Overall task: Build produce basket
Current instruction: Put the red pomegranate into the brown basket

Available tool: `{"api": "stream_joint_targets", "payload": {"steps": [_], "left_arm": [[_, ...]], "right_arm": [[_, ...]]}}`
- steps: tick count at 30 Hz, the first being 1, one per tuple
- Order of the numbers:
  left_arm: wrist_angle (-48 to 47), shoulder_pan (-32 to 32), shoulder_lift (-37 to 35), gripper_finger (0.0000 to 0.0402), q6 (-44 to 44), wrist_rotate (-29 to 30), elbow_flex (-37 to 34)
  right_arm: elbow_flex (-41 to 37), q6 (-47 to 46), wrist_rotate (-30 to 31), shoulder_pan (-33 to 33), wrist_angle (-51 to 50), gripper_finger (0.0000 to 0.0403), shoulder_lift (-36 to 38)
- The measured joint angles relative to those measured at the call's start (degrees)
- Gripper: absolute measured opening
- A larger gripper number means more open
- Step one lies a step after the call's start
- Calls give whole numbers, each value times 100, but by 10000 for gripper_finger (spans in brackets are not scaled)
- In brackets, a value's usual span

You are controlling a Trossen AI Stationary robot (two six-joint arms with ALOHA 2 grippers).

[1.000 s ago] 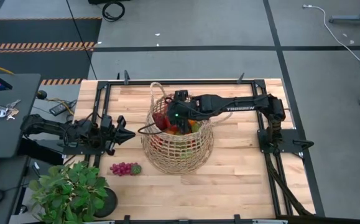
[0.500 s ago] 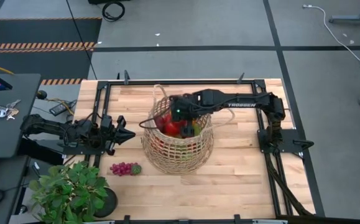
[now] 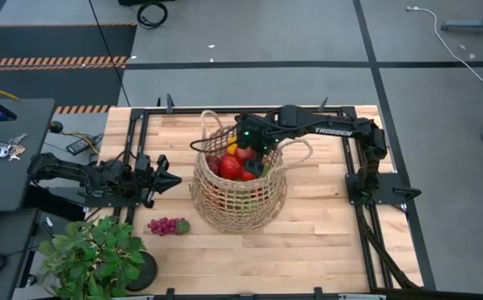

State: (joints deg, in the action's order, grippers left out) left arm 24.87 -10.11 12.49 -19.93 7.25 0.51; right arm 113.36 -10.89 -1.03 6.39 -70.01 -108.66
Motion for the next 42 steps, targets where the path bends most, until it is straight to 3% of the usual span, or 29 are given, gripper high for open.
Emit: {"api": "stream_joint_targets", "payload": {"steps": [14,18,24,28,32,35,42], "left_arm": [[29,2,0,28,-3,2,0],[510,2,-3,35,-1209,12,0],[1373,7,-7,32,-2359,468,0],[1883,4,-7,28,-2459,1018,0],[2558,4,-4,33,-2380,1547,0],[2854,2,-8,37,-2299,1631,0],[2729,2,22,38,-2595,1913,0]], "right_arm": [[2,-145,118,-15,207,399,550],[2,396,-330,110,231,398,570],[2,1091,-817,360,569,398,570],[-177,1437,-1107,479,1057,398,579],[-347,1354,-1111,612,1100,398,571],[-398,1338,-1059,669,1062,398,563],[-398,601,-1053,676,1634,398,566]]}}
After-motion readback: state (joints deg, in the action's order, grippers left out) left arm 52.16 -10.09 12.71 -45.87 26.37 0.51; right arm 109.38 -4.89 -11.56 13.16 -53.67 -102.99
